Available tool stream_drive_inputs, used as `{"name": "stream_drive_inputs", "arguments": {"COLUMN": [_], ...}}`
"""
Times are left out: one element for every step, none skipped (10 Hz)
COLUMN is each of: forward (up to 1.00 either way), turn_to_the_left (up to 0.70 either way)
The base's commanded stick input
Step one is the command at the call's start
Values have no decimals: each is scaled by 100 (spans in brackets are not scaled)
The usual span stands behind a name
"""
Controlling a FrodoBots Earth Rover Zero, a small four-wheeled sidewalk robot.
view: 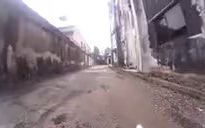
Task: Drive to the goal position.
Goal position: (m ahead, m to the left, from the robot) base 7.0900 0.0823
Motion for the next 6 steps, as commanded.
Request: {"name": "stream_drive_inputs", "arguments": {"forward": [70,70,70,70,70,70], "turn_to_the_left": [0,0,0,0,0,0]}}
